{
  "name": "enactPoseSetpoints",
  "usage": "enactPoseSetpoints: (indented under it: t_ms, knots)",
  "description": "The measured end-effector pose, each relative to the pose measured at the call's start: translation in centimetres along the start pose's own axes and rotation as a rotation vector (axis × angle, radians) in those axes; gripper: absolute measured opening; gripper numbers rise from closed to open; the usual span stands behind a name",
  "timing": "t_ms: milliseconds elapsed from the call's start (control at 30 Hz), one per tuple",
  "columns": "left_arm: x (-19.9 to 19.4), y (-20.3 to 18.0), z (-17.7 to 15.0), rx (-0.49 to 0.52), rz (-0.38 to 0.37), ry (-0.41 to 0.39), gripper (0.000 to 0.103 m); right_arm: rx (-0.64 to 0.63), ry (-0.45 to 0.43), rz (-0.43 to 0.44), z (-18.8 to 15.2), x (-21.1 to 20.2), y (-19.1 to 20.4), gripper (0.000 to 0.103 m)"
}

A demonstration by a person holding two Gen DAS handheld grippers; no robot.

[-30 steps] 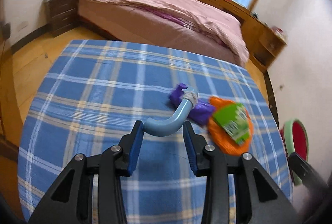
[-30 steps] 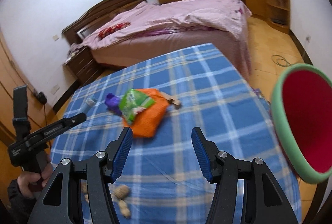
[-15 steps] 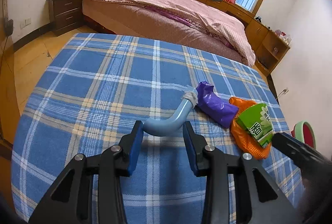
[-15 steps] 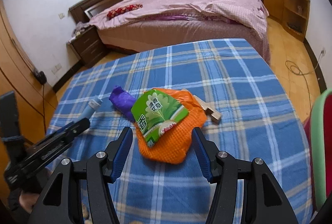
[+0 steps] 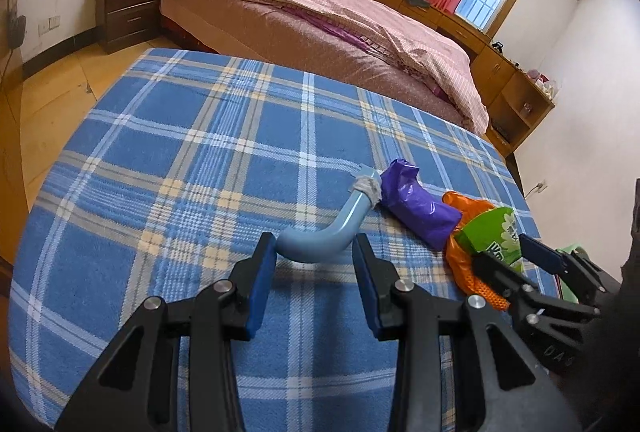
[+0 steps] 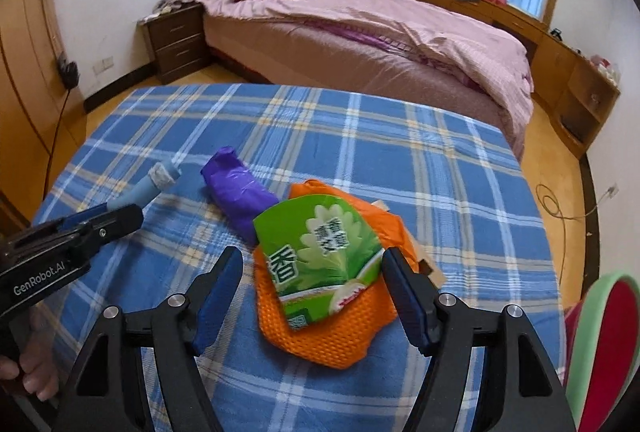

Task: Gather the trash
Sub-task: 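Move both tools back over the bed toward the remaining trash, then grasp the blue plastic tube with the left tool while the right tool grasps the green carton, then carry the tube and green carton over the red bin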

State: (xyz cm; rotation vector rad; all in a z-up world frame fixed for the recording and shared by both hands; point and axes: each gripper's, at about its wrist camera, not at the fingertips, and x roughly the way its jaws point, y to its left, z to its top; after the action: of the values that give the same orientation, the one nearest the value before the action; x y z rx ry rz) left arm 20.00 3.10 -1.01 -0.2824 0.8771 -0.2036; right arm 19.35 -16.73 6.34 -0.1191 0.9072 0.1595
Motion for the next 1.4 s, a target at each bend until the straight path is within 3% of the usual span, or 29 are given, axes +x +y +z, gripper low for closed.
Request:
enactPoseSetpoints:
  t_ms: [100, 133, 167, 333, 667, 900, 1400]
  knots:
    - [0.0, 0.0, 0.0, 0.000, 0.000, 0.004, 0.039, -0.013, 0.002, -0.024, -0.1, 0.4, 0.3, 0.071]
    - [0.0, 0.1, 0.0, -0.001, -0.001, 0.005, 0.039, -0.010, 0.000, -0.027, -0.2, 0.4, 0.4, 0.059]
    - [0.0, 0.0, 0.0, -0.001, 0.000, 0.004, 0.039, -0.005, 0.002, -0.031, -0.3, 0.3, 0.3, 0.055]
    - [0.3, 0.2, -0.1, -0.013, 0.001, 0.004, 0.039, 0.027, -0.018, 0.008, -0.5, -0.8, 0.2, 0.046]
    - [0.2, 0.1, -0.2, -0.015, 0.004, -0.004, 0.039, 0.128, -0.131, 0.091, -2.0, -6.1, -0.1, 0.045]
    - [0.4, 0.1, -0.1, -0.010, 0.011, -0.003, 0.040, 0.235, -0.136, 0.106, -4.9, -8.7, -2.8, 0.045]
    - [0.1, -1.0, -0.4, 0.031, 0.014, -0.008, 0.039, 0.465, -0.183, -0.016, -11.8, -14.2, -11.0, 0.044]
